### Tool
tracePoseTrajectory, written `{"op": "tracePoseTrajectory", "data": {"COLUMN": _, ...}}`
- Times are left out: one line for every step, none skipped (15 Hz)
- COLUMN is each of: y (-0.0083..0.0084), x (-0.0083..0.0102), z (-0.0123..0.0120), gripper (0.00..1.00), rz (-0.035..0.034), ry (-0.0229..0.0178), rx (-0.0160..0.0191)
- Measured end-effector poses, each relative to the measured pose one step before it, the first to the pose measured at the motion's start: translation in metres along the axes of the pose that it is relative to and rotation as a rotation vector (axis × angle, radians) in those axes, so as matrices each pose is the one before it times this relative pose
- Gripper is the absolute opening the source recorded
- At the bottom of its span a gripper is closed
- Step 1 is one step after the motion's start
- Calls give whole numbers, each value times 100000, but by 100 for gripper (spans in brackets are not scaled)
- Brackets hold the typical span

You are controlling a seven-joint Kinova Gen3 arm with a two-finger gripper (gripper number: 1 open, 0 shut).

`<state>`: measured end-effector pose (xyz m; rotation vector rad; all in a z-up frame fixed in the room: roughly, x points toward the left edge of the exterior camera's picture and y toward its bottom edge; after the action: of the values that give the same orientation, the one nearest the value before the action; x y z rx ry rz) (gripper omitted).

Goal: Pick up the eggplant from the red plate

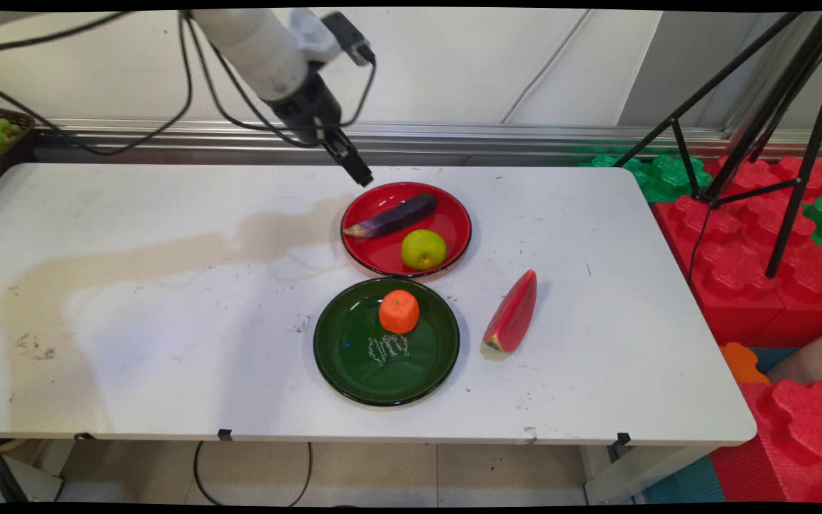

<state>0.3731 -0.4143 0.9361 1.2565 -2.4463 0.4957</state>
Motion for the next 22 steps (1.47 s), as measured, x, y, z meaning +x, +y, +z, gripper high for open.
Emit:
{"op": "tracePoseTrajectory", "data": {"y": 125, "x": 366, "z": 1034, "gripper": 100, "rz": 289, "ry": -749, "rx": 195}}
{"op": "tracePoseTrajectory", "data": {"y": 65, "x": 216, "z": 694, "gripper": 100, "rz": 167, "ry": -498, "rx": 103}}
{"op": "tracePoseTrajectory", "data": {"y": 85, "x": 306, "z": 1029, "gripper": 100, "rz": 283, "ry": -670, "rx": 167}}
{"op": "tracePoseTrajectory", "data": {"y": 53, "x": 186, "z": 671, "gripper": 100, "rz": 182, "ry": -444, "rx": 90}}
{"op": "tracePoseTrajectory", "data": {"y": 80, "x": 259, "z": 1007, "gripper": 100, "rz": 237, "ry": -540, "rx": 46}}
{"op": "tracePoseTrajectory", "data": {"y": 119, "x": 312, "z": 1216, "gripper": 100, "rz": 325, "ry": -616, "rx": -128}}
{"op": "tracePoseTrajectory", "data": {"y": 97, "x": 266, "z": 1154, "gripper": 100, "rz": 254, "ry": -568, "rx": -135}}
{"op": "tracePoseTrajectory", "data": {"y": 67, "x": 175, "z": 960, "gripper": 100, "rz": 168, "ry": -494, "rx": -141}}
{"op": "tracePoseTrajectory", "data": {"y": 44, "x": 119, "z": 641, "gripper": 100, "rz": 144, "ry": -350, "rx": -116}}
{"op": "tracePoseTrajectory", "data": {"y": 49, "x": 191, "z": 920, "gripper": 100, "rz": 223, "ry": -445, "rx": -142}}
{"op": "tracePoseTrajectory", "data": {"y": 53, "x": 210, "z": 1027, "gripper": 100, "rz": 326, "ry": -443, "rx": -165}}
{"op": "tracePoseTrajectory", "data": {"y": 32, "x": 179, "z": 946, "gripper": 100, "rz": 255, "ry": -378, "rx": -128}}
{"op": "tracePoseTrajectory", "data": {"y": 1, "x": 114, "z": 753, "gripper": 100, "rz": 187, "ry": -292, "rx": -72}}
{"op": "tracePoseTrajectory", "data": {"y": 9, "x": 80, "z": 476, "gripper": 100, "rz": 125, "ry": -184, "rx": -36}}
{"op": "tracePoseTrajectory", "data": {"y": 3, "x": 111, "z": 674, "gripper": 100, "rz": 117, "ry": -289, "rx": -39}}
{"op": "tracePoseTrajectory", "data": {"y": -9, "x": 73, "z": 699, "gripper": 100, "rz": 37, "ry": -301, "rx": -54}}
{"op": "tracePoseTrajectory", "data": {"y": 10, "x": 89, "z": 629, "gripper": 100, "rz": 91, "ry": -244, "rx": -81}}
{"op": "tracePoseTrajectory", "data": {"y": 31, "x": 94, "z": 494, "gripper": 100, "rz": 86, "ry": -182, "rx": -133}}
{"op": "tracePoseTrajectory", "data": {"y": 23, "x": 74, "z": 492, "gripper": 100, "rz": -6, "ry": -175, "rx": -127}}
{"op": "tracePoseTrajectory", "data": {"y": 34, "x": 75, "z": 429, "gripper": 100, "rz": -29, "ry": -138, "rx": -134}}
{"op": "tracePoseTrajectory", "data": {"y": 27, "x": 51, "z": 297, "gripper": 100, "rz": -140, "ry": -110, "rx": -86}}
{"op": "tracePoseTrajectory", "data": {"y": 12, "x": 32, "z": 162, "gripper": 0, "rz": -112, "ry": -35, "rx": -25}}
